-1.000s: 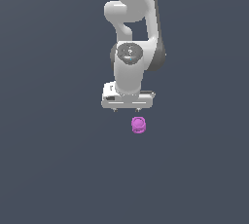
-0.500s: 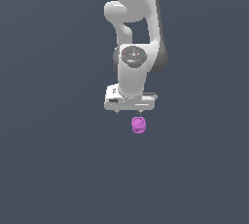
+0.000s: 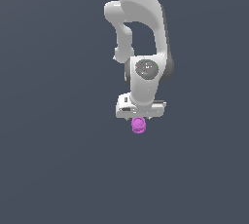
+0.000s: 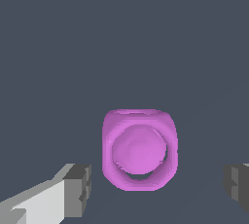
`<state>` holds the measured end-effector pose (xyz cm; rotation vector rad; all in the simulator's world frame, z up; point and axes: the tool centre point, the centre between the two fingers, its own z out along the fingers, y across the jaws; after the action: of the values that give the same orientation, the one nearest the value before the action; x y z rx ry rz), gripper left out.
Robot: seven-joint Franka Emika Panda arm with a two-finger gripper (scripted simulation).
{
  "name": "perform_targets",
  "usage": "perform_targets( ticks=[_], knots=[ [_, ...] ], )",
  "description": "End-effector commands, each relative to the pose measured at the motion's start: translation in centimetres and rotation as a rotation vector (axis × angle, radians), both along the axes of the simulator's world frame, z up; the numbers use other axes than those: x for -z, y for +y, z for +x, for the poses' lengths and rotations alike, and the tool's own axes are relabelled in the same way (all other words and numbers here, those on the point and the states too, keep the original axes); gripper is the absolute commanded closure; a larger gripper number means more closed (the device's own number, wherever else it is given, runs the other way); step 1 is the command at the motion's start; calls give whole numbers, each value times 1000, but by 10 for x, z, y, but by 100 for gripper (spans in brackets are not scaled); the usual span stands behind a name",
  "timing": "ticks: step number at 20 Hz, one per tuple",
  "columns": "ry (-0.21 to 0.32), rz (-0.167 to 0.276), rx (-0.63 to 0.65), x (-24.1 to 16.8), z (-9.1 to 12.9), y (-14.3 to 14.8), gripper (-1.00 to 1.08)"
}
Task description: Pick up the object and move it to a goal position.
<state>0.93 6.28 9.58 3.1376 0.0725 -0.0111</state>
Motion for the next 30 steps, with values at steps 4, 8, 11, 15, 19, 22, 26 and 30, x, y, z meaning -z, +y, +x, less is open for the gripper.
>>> perform_targets(
  ticks=[4, 8, 11, 15, 19, 22, 26, 30],
  knots=[
    [-4, 3, -3, 5, 1, 6, -92],
    [-4, 3, -3, 11, 1, 6, -92],
    [-5, 3, -3, 24, 1, 6, -92],
    [-6, 3, -3, 45, 1, 7, -92],
    [-7, 3, -3, 55, 1, 7, -92],
    [-7, 3, -3, 56, 2, 7, 108],
    [-7, 3, -3, 56, 2, 7, 108],
    [-7, 3, -3, 56, 2, 7, 108]
  ],
)
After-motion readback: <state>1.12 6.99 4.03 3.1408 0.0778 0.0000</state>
